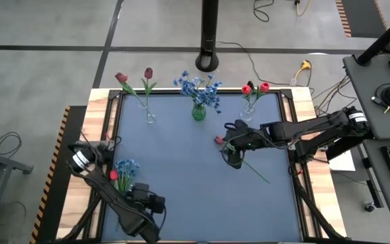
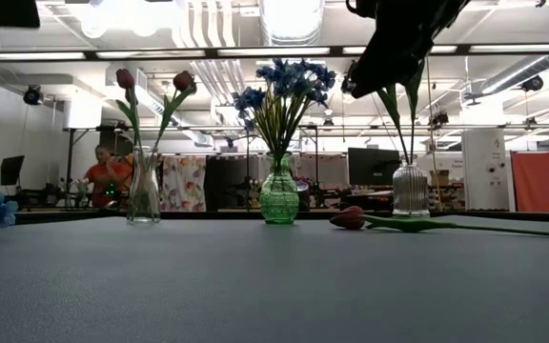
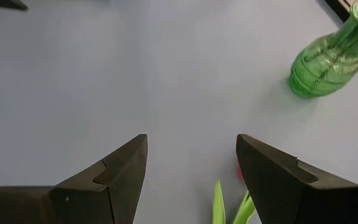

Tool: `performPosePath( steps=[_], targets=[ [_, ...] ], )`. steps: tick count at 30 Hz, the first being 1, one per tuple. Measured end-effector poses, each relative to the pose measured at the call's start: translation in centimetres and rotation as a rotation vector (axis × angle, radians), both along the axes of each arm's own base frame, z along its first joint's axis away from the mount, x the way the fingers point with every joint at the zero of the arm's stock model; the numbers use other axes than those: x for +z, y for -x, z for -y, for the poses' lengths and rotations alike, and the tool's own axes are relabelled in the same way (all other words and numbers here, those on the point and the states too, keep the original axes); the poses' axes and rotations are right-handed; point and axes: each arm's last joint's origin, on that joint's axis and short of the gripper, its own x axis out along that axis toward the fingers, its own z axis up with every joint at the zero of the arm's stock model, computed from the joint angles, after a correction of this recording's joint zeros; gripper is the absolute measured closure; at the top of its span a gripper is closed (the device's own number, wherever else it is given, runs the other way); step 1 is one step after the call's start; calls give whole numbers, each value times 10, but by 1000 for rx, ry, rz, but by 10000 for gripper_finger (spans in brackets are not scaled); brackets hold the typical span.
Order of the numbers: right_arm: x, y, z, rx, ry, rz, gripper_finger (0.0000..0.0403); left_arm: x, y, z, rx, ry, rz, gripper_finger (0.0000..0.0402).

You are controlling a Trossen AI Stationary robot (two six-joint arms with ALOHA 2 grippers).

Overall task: Sort flowers into vase by color
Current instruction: Put the pink flower into the right transparent vase

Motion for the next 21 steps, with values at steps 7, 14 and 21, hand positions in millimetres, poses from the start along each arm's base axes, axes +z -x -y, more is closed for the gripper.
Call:
performPosePath(
  steps=[7, 14, 21],
  targets=[
    [1, -1, 0, 8, 7, 16, 165, -12, -5, 0, 9, -18, -24, 167],
    [1, -1, 0, 7, 10, 17, 165, -18, -9, -5, 24, -39, -48, 169],
    [1, -1, 0, 11, 22, 15, 165, -25, -2, -7, 133, 61, -225, 169]
  ],
)
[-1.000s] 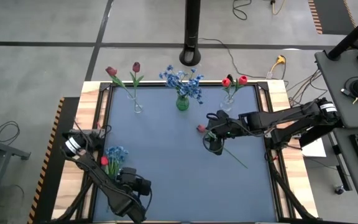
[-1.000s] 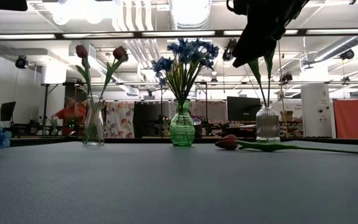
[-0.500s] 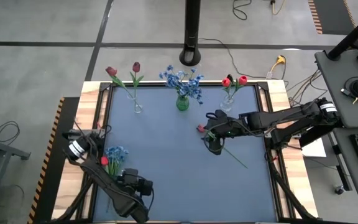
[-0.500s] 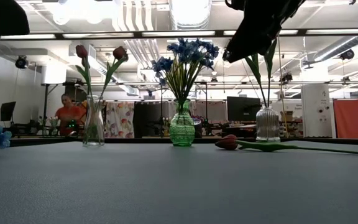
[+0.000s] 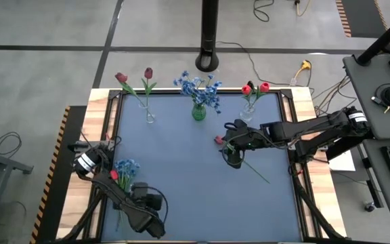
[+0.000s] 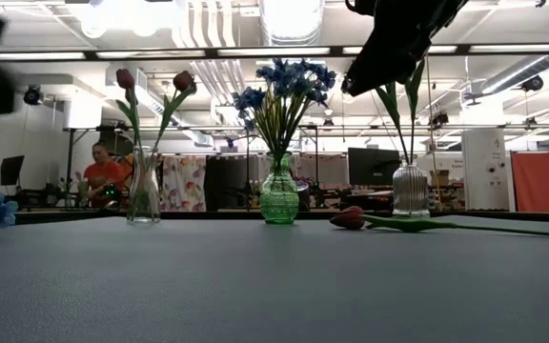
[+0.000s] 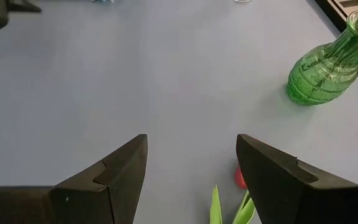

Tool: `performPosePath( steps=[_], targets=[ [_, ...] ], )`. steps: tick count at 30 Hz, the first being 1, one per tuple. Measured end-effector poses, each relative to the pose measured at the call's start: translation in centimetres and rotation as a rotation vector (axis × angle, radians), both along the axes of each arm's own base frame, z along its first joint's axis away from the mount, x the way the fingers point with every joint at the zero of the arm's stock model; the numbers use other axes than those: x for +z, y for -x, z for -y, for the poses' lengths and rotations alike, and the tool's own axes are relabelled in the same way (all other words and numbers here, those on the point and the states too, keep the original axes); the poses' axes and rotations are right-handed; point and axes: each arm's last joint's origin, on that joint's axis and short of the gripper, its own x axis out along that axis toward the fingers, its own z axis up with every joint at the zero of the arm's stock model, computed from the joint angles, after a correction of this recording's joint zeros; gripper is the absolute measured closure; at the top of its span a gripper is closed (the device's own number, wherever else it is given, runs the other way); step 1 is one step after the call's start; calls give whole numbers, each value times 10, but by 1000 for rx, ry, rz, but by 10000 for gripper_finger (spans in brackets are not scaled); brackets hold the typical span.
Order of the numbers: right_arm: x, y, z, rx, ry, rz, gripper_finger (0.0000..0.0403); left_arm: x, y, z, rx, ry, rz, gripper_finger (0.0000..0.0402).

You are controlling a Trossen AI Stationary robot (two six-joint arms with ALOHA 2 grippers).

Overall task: Sort flowers into vase by color
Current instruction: Put the pink flower into the right transparent vase

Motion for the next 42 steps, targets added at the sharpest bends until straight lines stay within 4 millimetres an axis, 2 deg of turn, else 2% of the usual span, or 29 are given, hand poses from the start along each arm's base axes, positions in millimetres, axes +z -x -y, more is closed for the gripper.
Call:
performPosePath(
  steps=[2, 10, 19, 29, 33, 39, 42],
  targets=[
    [0, 0, 0, 2, 2, 0, 165, -2, 5, 1, 52, 41, -75, 169],
    [1, -1, 0, 8, 8, 13, 165, -7, 18, 7, 95, 82, -153, 169],
    [0, -2, 0, 9, 9, 17, 165, -8, 27, 23, 93, 174, -146, 170],
    [-1, -3, 0, 16, 16, 27, 165, -9, 44, 34, 38, 175, -151, 207],
    [-1, -3, 0, 16, 17, 30, 165, -15, 47, 33, 35, 178, -151, 219],
    [-1, -3, 0, 18, 18, 30, 165, -35, 50, 28, 33, 201, -132, 224],
    [-1, -3, 0, 18, 18, 30, 165, -38, 51, 26, 37, 212, -132, 224]
  ],
)
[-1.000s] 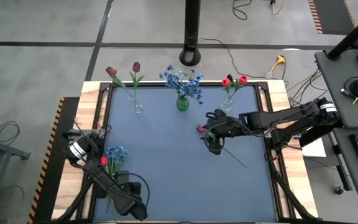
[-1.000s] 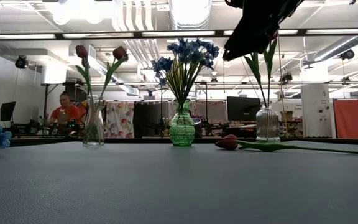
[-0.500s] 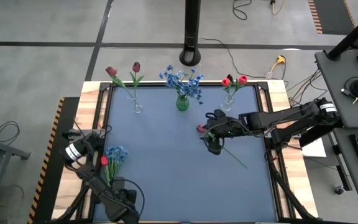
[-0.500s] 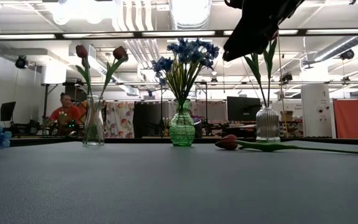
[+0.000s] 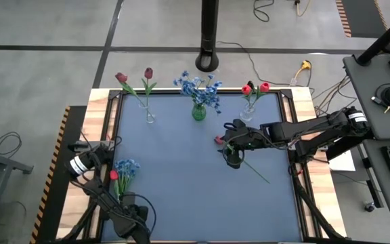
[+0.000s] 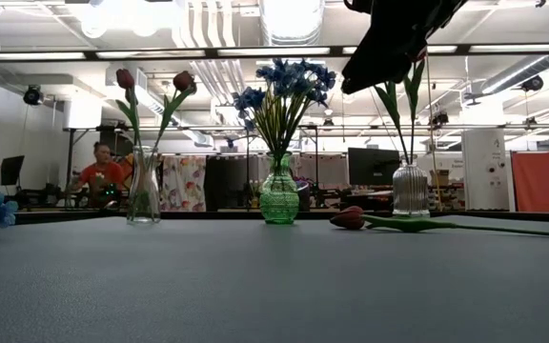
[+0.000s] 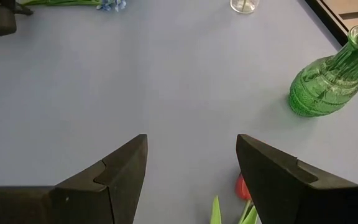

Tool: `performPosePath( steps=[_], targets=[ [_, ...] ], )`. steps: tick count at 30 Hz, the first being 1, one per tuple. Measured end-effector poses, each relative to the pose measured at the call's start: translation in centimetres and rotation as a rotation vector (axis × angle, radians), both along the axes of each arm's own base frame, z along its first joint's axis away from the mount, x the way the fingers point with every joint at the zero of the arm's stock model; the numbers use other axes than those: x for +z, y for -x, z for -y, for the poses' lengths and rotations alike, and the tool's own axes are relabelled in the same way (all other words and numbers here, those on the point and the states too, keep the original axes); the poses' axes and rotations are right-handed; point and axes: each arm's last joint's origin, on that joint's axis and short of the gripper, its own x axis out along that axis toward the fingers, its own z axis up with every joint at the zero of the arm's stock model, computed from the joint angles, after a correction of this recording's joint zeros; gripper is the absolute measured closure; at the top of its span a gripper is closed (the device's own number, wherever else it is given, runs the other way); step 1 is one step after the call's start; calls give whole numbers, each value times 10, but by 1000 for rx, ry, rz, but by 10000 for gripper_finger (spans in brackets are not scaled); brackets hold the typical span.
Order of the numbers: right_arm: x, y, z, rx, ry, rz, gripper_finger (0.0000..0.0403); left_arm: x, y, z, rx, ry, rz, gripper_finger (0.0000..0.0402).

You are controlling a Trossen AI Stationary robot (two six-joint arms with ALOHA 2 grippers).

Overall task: Sort flowers into vase by color
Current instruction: Put the pink flower into the right transparent vase

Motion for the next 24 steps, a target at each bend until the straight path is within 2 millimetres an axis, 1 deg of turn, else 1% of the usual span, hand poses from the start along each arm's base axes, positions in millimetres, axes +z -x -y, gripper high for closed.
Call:
performPosePath(
  steps=[3, 6, 16, 21, 24],
  targets=[
    [0, 0, 0, 0, 0, 0, 165, -1, 1, -1, 2, 2, -4, 229],
    [0, 0, 0, 0, 0, 0, 165, -1, 0, 0, 4, 5, -8, 245],
    [-1, 0, 0, 0, 1, -2, 165, -2, 1, 0, 5, 4, -21, 359],
    [-1, 0, 0, 0, 1, -3, 165, -1, 2, -1, 6, -11, -32, 393],
    [-1, 0, 0, 0, 1, -2, 165, 2, 2, -1, 6, -24, -41, 399]
  ],
)
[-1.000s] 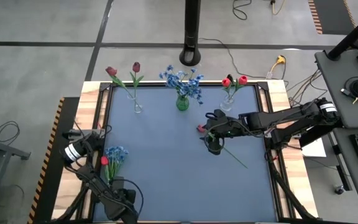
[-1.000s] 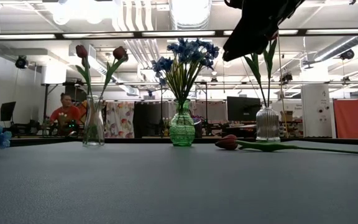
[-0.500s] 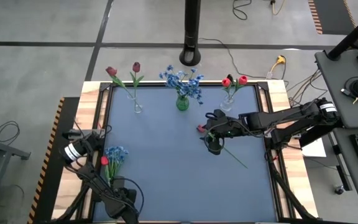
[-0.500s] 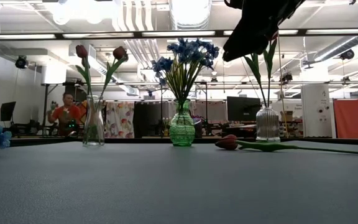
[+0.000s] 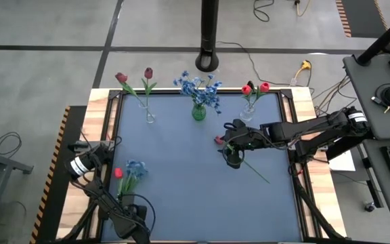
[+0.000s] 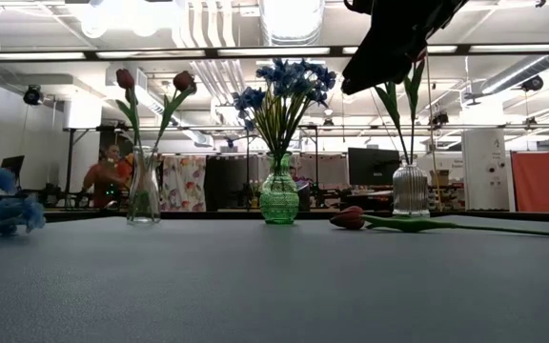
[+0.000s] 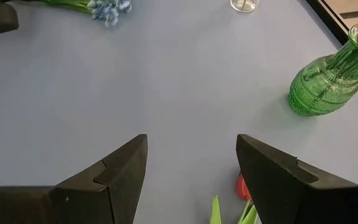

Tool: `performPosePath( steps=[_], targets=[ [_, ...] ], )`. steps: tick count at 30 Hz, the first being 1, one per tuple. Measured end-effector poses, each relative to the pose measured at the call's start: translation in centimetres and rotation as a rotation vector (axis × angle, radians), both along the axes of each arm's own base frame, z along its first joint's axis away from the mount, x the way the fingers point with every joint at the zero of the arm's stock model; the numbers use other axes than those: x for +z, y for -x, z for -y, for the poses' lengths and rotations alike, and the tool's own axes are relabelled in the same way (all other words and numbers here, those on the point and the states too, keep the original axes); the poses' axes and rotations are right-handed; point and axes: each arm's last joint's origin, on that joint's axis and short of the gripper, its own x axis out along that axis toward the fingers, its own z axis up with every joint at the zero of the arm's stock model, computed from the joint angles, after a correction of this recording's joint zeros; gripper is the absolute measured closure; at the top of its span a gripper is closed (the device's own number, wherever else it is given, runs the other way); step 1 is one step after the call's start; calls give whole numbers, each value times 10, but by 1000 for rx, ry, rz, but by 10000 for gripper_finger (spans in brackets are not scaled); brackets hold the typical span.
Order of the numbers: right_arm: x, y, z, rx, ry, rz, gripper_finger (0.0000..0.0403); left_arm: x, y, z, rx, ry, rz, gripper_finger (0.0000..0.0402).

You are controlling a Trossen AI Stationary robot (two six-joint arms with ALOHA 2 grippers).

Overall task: Sort flowers into vase by color
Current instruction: Put the pink flower into the right transparent vase

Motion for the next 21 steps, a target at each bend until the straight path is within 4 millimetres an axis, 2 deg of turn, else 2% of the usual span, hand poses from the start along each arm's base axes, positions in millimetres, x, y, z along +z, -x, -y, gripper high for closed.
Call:
performPosePath(
  steps=[7, 13, 17, 21],
  targets=[
    [0, 0, 0, 0, 0, 0, 165, 10, -2, 3, 0, -11, -6, 398],
    [0, 0, 0, 1, 1, 0, 165, 28, -7, 8, -25, -39, 19, 399],
    [0, 0, 0, 12, 14, -2, 165, 48, -21, 15, -170, -94, 220, 400],
    [0, 0, 0, 22, 26, -5, 165, 76, -35, 24, -444, -288, 608, 401]
  ],
)
